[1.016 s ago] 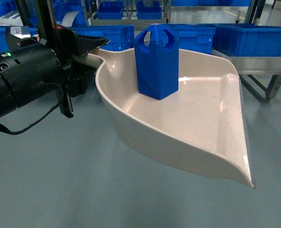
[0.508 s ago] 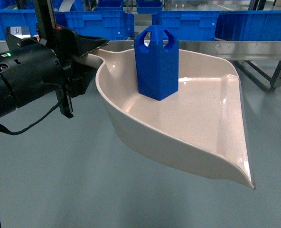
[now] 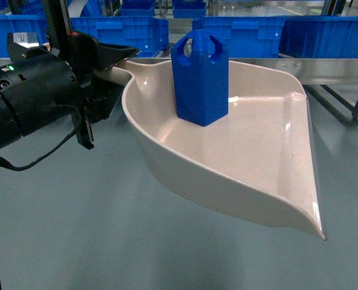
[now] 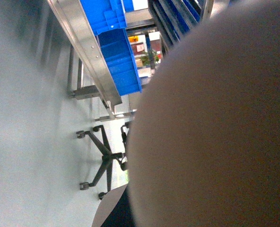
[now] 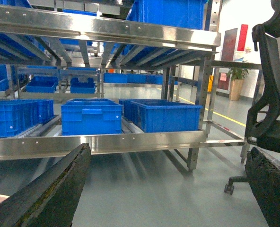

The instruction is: Place part in tray to right shelf

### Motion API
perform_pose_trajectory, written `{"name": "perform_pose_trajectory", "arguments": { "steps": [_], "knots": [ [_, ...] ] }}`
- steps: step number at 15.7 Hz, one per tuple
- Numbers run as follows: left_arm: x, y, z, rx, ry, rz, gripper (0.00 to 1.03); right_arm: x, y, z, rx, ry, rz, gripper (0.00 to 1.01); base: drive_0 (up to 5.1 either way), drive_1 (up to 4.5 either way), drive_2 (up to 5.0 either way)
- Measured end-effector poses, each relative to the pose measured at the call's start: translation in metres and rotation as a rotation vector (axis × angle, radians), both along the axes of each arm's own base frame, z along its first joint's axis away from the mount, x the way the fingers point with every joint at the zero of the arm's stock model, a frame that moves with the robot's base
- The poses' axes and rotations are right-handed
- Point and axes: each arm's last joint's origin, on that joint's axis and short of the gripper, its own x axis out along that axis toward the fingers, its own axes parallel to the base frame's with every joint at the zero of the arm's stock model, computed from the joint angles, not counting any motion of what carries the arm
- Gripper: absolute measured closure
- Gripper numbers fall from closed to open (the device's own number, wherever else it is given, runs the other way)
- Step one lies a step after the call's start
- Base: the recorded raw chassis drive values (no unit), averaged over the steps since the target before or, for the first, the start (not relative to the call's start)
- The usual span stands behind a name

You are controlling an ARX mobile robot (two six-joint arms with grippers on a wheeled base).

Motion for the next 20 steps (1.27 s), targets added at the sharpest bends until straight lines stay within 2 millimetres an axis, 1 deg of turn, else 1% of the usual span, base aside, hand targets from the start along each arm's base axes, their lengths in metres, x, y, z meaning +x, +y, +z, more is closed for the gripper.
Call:
{"name": "perform_pose_trajectory", "arguments": {
  "steps": [5,10,13,17,20],
  "knots": [
    [0.0,0.0,-0.0001,0.001,0.0,0.0,0.9,0.0001,0.0,-0.0003,-0.001,0.003,0.0,0.03,0.0,4.3,-4.3],
    [-0.0004,-0.0013,0.0002,0.0,-0.002,-0.006,0.9,-0.0002,-0.0001,0.0002,0.0,-0.001,0.0,0.03,0.8,5.01,-3.4],
    [0.0005,0.0016,0.0,-0.001,0.001,0.011,0.9,0.0,0.0,-0.0001,0.0,0.001,0.0,0.03,0.0,4.21,-4.2],
    [-0.0007,-0.0026,0.0001,0.0,-0.001,-0.012,0.9,0.0001,0.0,-0.0002,0.0,0.002,-0.001,0.03,-0.2,4.03,-4.3],
    [-0.0002,-0.0009,0.0001,0.0,0.0,-0.003,0.9,0.0001,0.0,-0.0002,0.0,0.002,-0.001,0.03,-0.2,4.03,-4.3]
  ]
}}
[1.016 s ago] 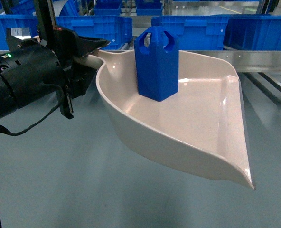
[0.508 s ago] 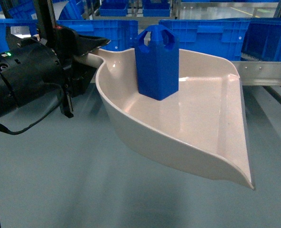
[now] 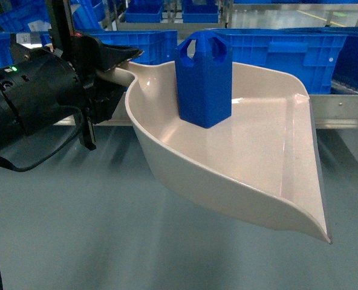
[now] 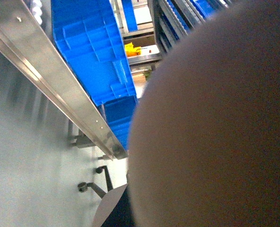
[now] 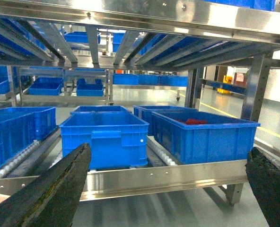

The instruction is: Place part in tray to right shelf

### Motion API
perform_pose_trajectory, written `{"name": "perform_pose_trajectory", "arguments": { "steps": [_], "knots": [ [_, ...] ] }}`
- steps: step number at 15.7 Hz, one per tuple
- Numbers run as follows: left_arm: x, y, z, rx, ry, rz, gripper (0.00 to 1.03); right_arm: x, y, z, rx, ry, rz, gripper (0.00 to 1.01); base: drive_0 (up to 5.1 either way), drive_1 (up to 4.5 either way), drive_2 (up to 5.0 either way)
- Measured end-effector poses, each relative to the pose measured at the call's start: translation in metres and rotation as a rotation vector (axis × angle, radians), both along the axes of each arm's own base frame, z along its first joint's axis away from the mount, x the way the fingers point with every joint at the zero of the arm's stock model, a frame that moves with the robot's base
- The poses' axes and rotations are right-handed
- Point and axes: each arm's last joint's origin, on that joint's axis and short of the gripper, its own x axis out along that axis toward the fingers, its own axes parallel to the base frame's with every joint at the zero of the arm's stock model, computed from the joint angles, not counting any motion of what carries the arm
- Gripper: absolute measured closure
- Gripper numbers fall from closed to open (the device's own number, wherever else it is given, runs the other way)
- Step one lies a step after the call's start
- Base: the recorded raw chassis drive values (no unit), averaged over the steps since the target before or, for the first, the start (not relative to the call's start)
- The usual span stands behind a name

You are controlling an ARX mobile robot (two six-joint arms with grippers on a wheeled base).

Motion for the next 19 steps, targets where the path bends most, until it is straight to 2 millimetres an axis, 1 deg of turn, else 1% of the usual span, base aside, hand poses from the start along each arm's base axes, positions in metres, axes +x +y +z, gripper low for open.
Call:
{"name": "perform_pose_trajectory", "arguments": {
  "steps": [18,19],
  "knots": [
    [0.0003,0.0009,0.0006,-0.002,-0.005,0.003,0.9,0.0,0.0,0.0001,0.0,-0.001,0.001,0.03,-0.1,4.18,-4.4],
    [0.0004,0.0009,-0.0001,0.0,0.002,0.004,0.9,0.0001,0.0001,-0.0001,-0.001,0.001,0.001,0.03,0.0,0.0,0.0]
  ]
}}
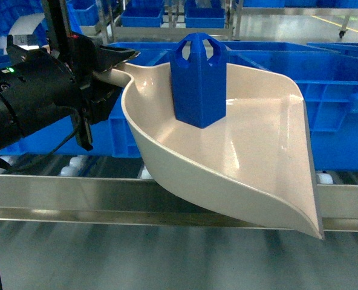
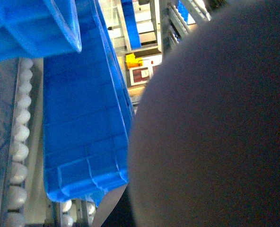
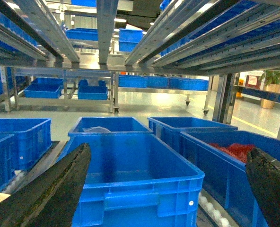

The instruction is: Place part in tray to right shelf

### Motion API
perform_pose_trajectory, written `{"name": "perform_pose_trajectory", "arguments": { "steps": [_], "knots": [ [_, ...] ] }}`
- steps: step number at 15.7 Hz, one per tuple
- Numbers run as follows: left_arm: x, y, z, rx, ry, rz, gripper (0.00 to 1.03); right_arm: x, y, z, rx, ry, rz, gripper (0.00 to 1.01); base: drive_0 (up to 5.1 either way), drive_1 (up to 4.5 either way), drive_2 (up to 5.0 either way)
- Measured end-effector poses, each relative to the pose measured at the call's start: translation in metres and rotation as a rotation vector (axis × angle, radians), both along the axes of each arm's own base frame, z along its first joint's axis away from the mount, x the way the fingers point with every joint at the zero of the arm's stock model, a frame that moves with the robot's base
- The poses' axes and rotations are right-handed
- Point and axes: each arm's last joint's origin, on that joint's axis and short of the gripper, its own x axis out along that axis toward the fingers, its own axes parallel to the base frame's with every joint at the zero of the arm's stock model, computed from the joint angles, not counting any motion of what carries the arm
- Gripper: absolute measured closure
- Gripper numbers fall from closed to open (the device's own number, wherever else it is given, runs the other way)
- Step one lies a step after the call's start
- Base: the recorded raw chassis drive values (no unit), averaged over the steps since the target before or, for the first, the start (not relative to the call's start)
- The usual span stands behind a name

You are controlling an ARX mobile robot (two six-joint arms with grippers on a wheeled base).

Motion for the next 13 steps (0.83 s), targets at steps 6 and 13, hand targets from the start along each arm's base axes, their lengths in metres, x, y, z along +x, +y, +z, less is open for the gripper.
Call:
{"name": "perform_pose_trajectory", "arguments": {
  "steps": [6,13],
  "knots": [
    [0.0002,0.0007,0.0003,-0.001,-0.003,0.004,0.9,0.0,0.0,0.0,0.0,0.0,0.0,0.03,0.0,0.0,0.0],
    [0.0002,0.0007,0.0002,-0.001,-0.002,0.004,0.9,-0.0001,0.0,0.0001,0.0,-0.001,0.0,0.03,0.0,0.0,0.0]
  ]
}}
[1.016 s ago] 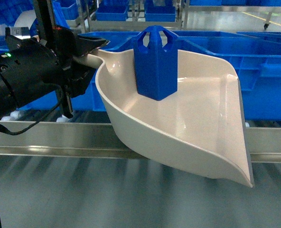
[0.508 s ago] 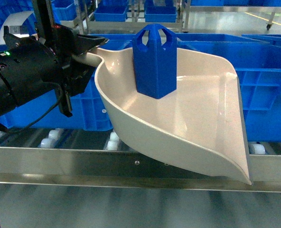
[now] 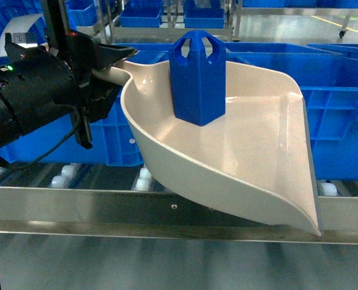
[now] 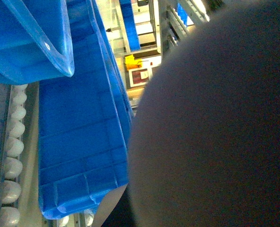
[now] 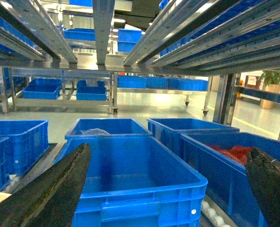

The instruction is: Place part in tray to right shelf

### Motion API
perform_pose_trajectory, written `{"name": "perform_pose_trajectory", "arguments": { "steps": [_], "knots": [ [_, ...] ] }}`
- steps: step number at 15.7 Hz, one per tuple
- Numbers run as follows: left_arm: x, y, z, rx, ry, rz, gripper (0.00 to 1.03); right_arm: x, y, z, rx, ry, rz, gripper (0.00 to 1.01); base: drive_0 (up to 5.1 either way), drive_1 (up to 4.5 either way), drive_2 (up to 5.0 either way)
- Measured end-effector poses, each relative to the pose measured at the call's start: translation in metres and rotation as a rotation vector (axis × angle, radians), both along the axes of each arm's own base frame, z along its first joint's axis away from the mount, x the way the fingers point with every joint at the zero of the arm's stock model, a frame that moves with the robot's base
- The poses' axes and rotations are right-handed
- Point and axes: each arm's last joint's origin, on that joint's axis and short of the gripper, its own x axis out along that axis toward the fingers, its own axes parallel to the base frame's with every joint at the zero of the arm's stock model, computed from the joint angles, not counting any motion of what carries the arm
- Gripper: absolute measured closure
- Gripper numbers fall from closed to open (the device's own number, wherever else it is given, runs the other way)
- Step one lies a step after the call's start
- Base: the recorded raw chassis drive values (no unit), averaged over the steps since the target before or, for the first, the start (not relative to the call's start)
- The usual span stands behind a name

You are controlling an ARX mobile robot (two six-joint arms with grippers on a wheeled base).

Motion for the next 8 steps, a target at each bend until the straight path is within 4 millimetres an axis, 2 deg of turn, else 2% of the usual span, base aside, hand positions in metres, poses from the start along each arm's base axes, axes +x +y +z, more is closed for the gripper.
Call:
{"name": "perform_pose_trajectory", "arguments": {
  "steps": [8],
  "knots": [
    [0.0,0.0,0.0,0.0,0.0,0.0,0.9,0.0,0.0,0.0,0.0,0.0,0.0,0.03,0.0,0.0,0.0]
  ]
}}
